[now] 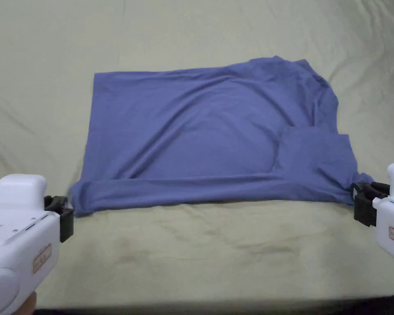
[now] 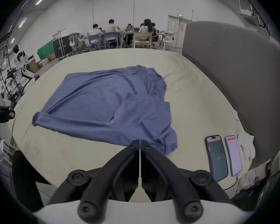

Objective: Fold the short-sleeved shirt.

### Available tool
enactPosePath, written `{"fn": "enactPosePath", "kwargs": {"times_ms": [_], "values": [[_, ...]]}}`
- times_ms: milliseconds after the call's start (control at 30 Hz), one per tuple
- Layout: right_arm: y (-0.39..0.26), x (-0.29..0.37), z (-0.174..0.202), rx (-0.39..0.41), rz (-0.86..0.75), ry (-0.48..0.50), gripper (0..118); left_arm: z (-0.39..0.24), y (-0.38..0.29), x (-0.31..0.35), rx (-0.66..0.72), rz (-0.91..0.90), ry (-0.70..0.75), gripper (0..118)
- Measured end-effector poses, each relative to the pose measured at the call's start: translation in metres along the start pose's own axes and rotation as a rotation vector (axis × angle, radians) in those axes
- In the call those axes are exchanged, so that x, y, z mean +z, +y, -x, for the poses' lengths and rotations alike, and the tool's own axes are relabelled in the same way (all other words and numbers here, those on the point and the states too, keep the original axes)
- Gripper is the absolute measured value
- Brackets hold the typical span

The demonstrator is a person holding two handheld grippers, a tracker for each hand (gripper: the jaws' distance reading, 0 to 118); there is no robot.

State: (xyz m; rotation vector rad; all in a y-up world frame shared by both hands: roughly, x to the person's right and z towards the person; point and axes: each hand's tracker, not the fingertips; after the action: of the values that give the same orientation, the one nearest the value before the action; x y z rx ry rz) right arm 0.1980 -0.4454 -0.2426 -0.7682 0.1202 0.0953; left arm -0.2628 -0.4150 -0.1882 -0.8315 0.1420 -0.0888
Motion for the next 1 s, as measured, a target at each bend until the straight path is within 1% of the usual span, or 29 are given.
{"fn": "enactPosePath", "kwargs": {"times_ms": [100,133,167,200,233,267,333,433,467,500,533,567,600,633,667,700,767,800,833,867,900,933,967,1000], "values": [[0.001,-0.001,0.005,-0.003,0.003,0.021,4,-0.002,0.009,-0.015,0.020,0.046,-0.066,0],[0.000,-0.002,0.006,-0.001,0.004,0.033,4,-0.005,0.012,-0.020,0.041,0.050,-0.069,18],[0.000,-0.003,0.007,-0.001,0.004,0.037,4,-0.004,0.015,-0.030,0.053,0.059,-0.073,70],[0.000,-0.005,0.008,0.002,0.008,0.044,4,-0.004,0.019,-0.046,0.064,0.108,-0.079,101],[0.000,-0.010,0.007,0.007,0.012,0.050,4,-0.003,0.022,-0.061,0.061,0.130,-0.079,107],[0.000,-0.012,0.008,0.011,0.015,0.052,4,0.006,0.020,-0.087,0.060,0.120,-0.073,107],[0.001,-0.017,0.007,0.017,0.028,0.057,4,0.008,0.024,-0.119,0.048,0.192,-0.045,107],[0.003,-0.027,0.008,0.019,0.048,0.057,4,0.012,0.021,-0.154,0.058,0.254,-0.071,107],[0.003,-0.032,0.007,0.019,0.060,0.056,4,0.013,0.019,-0.163,0.053,0.266,-0.076,102],[0.001,-0.038,0.005,0.019,0.067,0.054,4,0.014,0.018,-0.168,0.053,0.274,-0.072,84],[0.001,-0.043,0.004,0.020,0.076,0.052,4,0.016,0.014,-0.169,0.053,0.266,-0.073,45],[0.001,-0.047,0.004,0.022,0.085,0.051,4,0.020,0.014,-0.171,0.075,0.259,-0.134,9],[0.001,-0.050,0.004,0.025,0.093,0.047,4,0.022,0.015,-0.169,0.145,0.228,-0.221,8],[0.002,-0.053,0.006,0.033,0.108,0.043,4,0.016,0.016,-0.163,0.167,0.198,-0.164,7],[0.001,-0.057,0.005,0.037,0.118,0.041,4,0.008,0.018,-0.154,0.079,0.219,-0.126,7],[0.001,-0.060,0.004,0.037,0.122,0.042,4,0.004,0.020,-0.152,0.030,0.214,-0.107,7],[0.000,-0.067,0.002,0.023,0.138,0.056,6,-0.001,0.024,-0.148,0.010,0.208,-0.111,7],[0.000,-0.070,0.000,0.010,0.147,0.065,30,0.001,0.020,-0.155,0.005,0.206,-0.114,7],[0.001,-0.073,-0.002,-0.006,0.158,0.063,75,0.000,0.022,-0.153,0.004,0.201,-0.113,7],[0.002,-0.077,-0.005,-0.022,0.167,0.045,75,0.001,0.024,-0.150,0.006,0.196,-0.109,7],[0.003,-0.081,-0.007,-0.027,0.197,0.034,91,0.003,0.027,-0.148,0.012,0.191,-0.113,7],[0.003,-0.087,-0.011,-0.026,0.214,0.037,113,0.005,0.030,-0.142,0.028,0.183,-0.120,7],[0.002,-0.086,-0.015,-0.032,0.178,0.006,118,0.007,0.032,-0.141,0.042,0.178,-0.124,7],[0.003,-0.088,-0.020,-0.053,0.157,-0.025,118,0.009,0.033,-0.140,0.054,0.169,-0.125,7]]}}
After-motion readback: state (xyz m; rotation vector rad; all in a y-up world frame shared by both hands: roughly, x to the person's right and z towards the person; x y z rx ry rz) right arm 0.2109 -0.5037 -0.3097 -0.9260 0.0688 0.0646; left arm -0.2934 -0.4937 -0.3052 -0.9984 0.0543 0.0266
